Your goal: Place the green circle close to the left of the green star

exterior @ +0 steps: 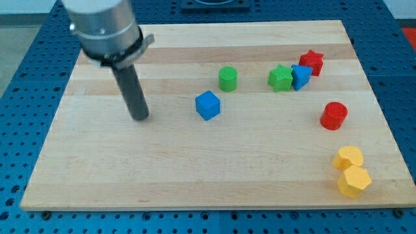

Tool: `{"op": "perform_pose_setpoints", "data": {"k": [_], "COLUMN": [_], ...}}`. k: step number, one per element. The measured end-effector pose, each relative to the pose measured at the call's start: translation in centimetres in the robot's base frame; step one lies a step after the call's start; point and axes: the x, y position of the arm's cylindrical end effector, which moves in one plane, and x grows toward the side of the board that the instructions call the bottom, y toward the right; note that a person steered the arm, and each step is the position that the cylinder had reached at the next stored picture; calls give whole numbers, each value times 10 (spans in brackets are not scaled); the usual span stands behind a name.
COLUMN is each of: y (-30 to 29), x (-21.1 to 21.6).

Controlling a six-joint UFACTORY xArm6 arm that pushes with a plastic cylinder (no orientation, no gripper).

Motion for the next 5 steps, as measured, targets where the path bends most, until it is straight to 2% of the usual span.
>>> {"op": "perform_pose_setpoints", "data": {"k": [1,3,5], "y": [20,103,134], "x": [-46,-53,-67]}}
